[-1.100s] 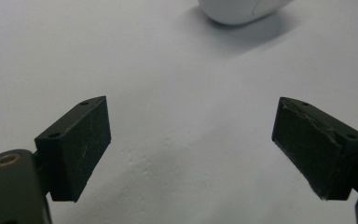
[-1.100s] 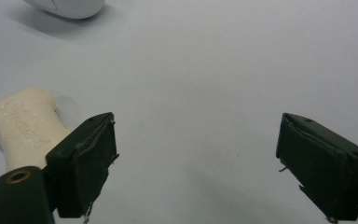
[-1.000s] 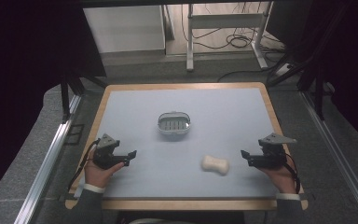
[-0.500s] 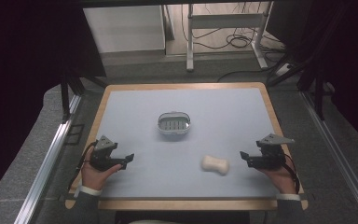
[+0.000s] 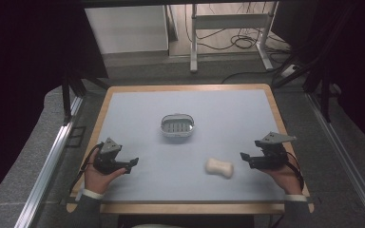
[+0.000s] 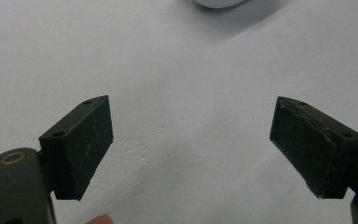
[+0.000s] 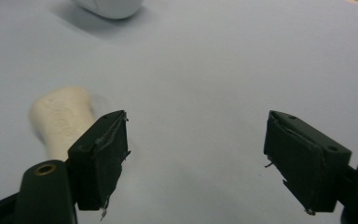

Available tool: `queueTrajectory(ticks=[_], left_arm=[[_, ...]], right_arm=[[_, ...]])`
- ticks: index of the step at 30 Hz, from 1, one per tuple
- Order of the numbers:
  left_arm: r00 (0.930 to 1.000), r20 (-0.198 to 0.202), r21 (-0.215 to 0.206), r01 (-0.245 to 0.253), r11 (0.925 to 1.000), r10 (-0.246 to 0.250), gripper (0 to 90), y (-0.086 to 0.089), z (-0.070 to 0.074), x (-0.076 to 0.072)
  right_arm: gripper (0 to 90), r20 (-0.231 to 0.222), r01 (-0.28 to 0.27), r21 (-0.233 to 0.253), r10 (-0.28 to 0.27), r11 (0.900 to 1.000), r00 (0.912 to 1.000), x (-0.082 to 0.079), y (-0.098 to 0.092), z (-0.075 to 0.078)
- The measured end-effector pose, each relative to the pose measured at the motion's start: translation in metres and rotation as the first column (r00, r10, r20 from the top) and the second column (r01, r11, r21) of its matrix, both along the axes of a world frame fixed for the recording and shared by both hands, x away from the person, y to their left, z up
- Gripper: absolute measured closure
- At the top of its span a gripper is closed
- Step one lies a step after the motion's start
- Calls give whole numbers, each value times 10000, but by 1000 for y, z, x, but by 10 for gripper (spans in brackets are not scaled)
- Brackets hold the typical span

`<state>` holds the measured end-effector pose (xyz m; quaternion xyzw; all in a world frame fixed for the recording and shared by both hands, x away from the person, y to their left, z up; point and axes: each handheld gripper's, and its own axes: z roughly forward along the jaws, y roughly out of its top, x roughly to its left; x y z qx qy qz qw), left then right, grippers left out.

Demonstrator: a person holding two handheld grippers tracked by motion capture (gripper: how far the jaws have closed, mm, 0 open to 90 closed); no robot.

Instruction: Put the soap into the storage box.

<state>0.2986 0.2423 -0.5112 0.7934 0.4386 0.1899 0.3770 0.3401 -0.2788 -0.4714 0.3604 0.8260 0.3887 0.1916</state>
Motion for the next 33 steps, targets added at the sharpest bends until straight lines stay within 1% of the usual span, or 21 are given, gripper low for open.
queueTrajectory(ticks=[2, 3, 4, 5, 9, 12, 15, 17, 18, 19, 20, 21, 22, 23, 26, 27, 28, 29, 30, 31, 33], left_arm=[[10000, -30, -151, 15, 9999, -15, 135, 1, 1, 1], [9999, -82, -139, 81, 9999, -82, 123, 1, 1, 1], [9999, -103, -112, 128, 9999, -129, 123, 0, 0, 1], [9995, -200, 24, 265, 9996, -264, 123, -2, -2, 2], [9989, -286, 163, 369, 9992, -365, 121, -5, -5, 4], [9986, -324, 250, 420, 9988, -412, 121, -6, -6, 4], [9985, -334, 272, 446, 9986, -437, 121, -8, -8, 3], [9982, -363, 430, 485, 9979, -469, 121, -10, -10, 4], [9982, -363, 430, 485, 9979, -469, 119, -10, -10, 4], [9981, -397, 489, 501, 9975, -482, 119, -11, -12, 4], [9981, -397, 489, 501, 9975, -482, 119, -11, -12, 4], [9979, -411, 527, 513, 9973, -492, 119, -11, -12, 5], [9979, -408, 506, 514, 9974, -494, 119, -12, -13, 5], [9978, -434, 531, 520, 9972, -497, 119, -12, -13, 5], [9977, -433, 571, 554, 9968, -530, 118, -13, -13, 5], [9974, -441, 668, 595, 9960, -567, 117, -12, -13, 5], [9975, -416, 672, 596, 9960, -568, 117, -12, -13, 5], [9975, -416, 672, 596, 9960, -568, 116, -12, -13, 5], [9975, -413, 597, 597, 9964, -573, 116, -10, -13, 5], [9974, -494, 296, 531, 9982, -516, 115, -6, -15, 6], [9976, -565, 230, 417, 9989, -404, 115, -2, -16, 7]], right_arm=[[237, -48, -230, -130, 230, 9997, 9997, 1, 3, 6], [247, -140, -463, -326, 459, 9984, 9988, 3, 6, 11], [248, -203, -547, -425, 539, 9976, 9983, 4, 8, 13], [251, -246, -641, -562, 628, 9964, 9977, 6, 10, 15], [259, -468, -1107, -903, 1068, 9897, 9932, 11, 20, 25], [263, -678, -1441, -1057, 1375, 9839, 9882, 14, 28, 30], [271, -969, -1808, -1176, 1699, 9765, 9807, 17, 35, 30], [275, -1171, -2016, -1235, 1875, 9717, 9753, 19, 40, 27], [275, -1171, -2016, -1235, 1875, 9717, 9753, 19, 40, 27], [277, -1350, -2206, -1379, 2023, 9656, 9700, 20, 45, 24], [279, -1430, -2291, -1461, 2086, 9624, 9675, 20, 47, 22], [279, -1430, -2291, -1461, 2086, 9624, 9675, 20, 47, 22], [289, -1571, -2530, -1626, 2281, 9537, 9609, 21, 52, 19], [296, -1697, -2652, -1681, 2371, 9494, 9565, 21, 55, 17], [299, -2063, -3078, -1966, 2676, 9309, 9412, 21, 64, 13], [299, -2174, -3182, -2078, 2735, 9250, 9370, 21, 68, 11], [299, -2299, -3246, -2135, 2755, 9214, 9334, 21, 70, 11], [299, -2299, -3246, -2135, 2755, 9214, 9334, 21, 70, 11], [299, -2452, -3490, -2205, 2945, 9108, 9237, 21, 74, 9], [299, -2696, -3826, -2312, 3190, 8945, 9086, 22, 79, 5], [307, -2927, -3999, -2466, 3255, 8828, 8991, 23, 84, 1]])
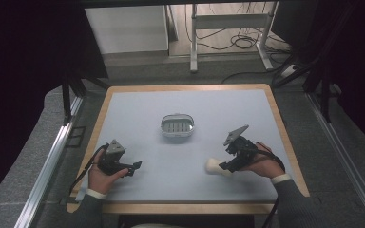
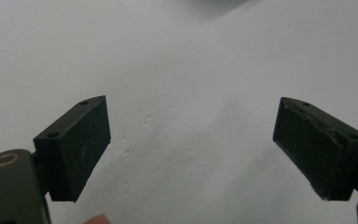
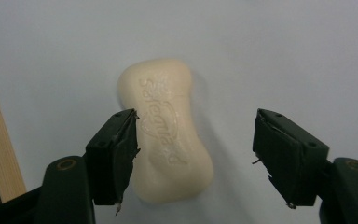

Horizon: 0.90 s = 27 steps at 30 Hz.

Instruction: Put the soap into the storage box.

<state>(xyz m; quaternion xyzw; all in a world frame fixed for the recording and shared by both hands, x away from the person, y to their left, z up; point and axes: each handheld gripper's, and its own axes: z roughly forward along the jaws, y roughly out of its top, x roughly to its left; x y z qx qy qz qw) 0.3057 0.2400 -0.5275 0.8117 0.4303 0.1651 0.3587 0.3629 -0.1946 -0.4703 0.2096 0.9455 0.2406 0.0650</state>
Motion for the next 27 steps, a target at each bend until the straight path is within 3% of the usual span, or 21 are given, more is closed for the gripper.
queueTrajectory(ticks=[9, 19, 27], left_arm=[[10000, 13, -47, -43, 10000, 43, 116, 3, 1, -1], [10000, 48, -4, -58, 10000, 58, 116, 3, 0, -1], [9999, 107, 21, -81, 10000, 81, 115, 4, 1, -1]], right_arm=[[317, -392, -357, -950, 321, 9948, 9987, 2, 19, -14], [385, -821, -592, -1218, 494, 9908, 9954, 2, 28, -21], [470, -974, -783, -1790, 615, 9807, 9933, 3, 34, -27]])
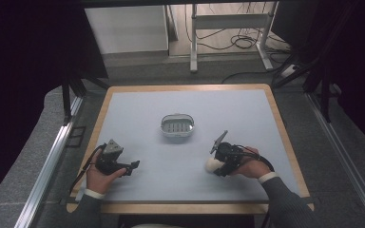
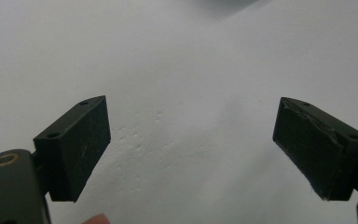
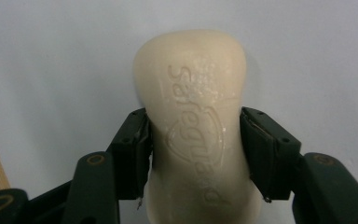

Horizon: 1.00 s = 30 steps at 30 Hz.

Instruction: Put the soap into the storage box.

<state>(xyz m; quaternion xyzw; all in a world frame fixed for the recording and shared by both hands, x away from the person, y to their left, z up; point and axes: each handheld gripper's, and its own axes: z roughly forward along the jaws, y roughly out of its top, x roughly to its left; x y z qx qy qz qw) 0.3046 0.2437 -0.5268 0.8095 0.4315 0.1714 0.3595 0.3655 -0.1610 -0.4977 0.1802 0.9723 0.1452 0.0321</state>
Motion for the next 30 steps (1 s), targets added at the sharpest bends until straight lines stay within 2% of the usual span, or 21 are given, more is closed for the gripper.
queueTrajectory(ticks=[8, 12, 20, 30], left_arm=[[10000, 35, -12, -3, 10000, 3, 115, 1, 1, -1], [10000, 49, -50, -48, 10000, 48, 114, 1, 1, -1], [10000, 40, -37, -18, 10000, 18, 114, 1, 1, 0], [10000, -6, 7, 5, 10000, -5, 114, 0, -1, 0]], right_arm=[[486, 31, -52, -109, 52, 9999, 10000, 0, 2, 1], [486, -54, -51, -15, 51, 10000, 10000, 1, 1, 3], [487, 336, 92, 444, -107, 9990, 9994, 4, -5, 21], [488, 626, 68, 641, -108, 9979, 9980, 10, -4, 38]])
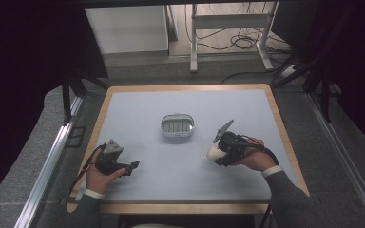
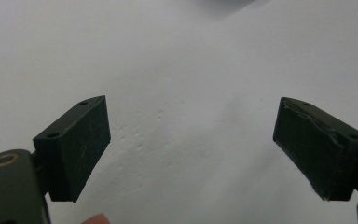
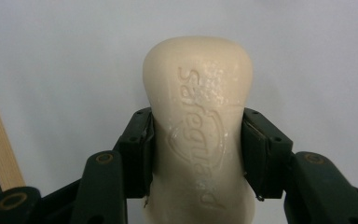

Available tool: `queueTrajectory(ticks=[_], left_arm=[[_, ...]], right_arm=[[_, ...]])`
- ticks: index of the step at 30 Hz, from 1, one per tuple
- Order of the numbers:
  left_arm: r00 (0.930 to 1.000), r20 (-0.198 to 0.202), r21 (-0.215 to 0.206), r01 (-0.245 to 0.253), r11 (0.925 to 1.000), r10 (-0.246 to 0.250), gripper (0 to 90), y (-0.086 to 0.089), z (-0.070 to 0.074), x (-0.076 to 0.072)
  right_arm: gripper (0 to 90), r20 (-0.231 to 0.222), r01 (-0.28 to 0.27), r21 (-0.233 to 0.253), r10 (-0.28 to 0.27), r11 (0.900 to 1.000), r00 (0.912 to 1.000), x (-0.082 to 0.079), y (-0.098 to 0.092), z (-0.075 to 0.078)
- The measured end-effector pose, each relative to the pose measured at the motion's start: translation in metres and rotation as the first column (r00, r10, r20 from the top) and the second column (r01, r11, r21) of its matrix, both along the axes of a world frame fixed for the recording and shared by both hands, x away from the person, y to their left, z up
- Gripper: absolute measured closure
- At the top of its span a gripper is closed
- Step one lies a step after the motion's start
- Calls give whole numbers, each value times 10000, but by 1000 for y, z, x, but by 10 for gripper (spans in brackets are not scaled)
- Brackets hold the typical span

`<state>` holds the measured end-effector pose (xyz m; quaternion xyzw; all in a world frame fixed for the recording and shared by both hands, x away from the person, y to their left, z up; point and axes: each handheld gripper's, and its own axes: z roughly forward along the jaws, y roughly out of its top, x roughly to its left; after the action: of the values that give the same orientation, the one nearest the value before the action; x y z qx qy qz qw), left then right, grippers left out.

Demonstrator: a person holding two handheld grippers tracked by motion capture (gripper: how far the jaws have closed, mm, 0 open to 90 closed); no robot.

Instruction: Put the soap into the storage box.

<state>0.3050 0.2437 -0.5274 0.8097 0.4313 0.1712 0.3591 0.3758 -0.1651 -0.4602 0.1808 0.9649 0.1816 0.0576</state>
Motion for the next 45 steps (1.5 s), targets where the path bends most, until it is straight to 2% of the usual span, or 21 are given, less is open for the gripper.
queueTrajectory(ticks=[11, 20, 33, 45], left_arm=[[10000, -2, 73, 39, 10000, -39, 114, -1, -1, 1], [10000, -12, 135, 43, 9999, -42, 114, 0, -1, 2], [9999, -61, 148, 87, 9999, -86, 113, -2, -3, 2], [9999, -77, 224, 110, 9997, -109, 113, -2, -3, 3]], right_arm=[[487, 269, -82, 196, 76, 9998, 9996, 13, 11, 11], [487, 261, 64, 439, -76, 9990, 9996, 32, 16, 16], [487, 264, 23, 378, -32, 9993, 9996, 56, 27, 24], [487, 342, -241, 317, 230, 9992, 9992, 66, 39, 28]])
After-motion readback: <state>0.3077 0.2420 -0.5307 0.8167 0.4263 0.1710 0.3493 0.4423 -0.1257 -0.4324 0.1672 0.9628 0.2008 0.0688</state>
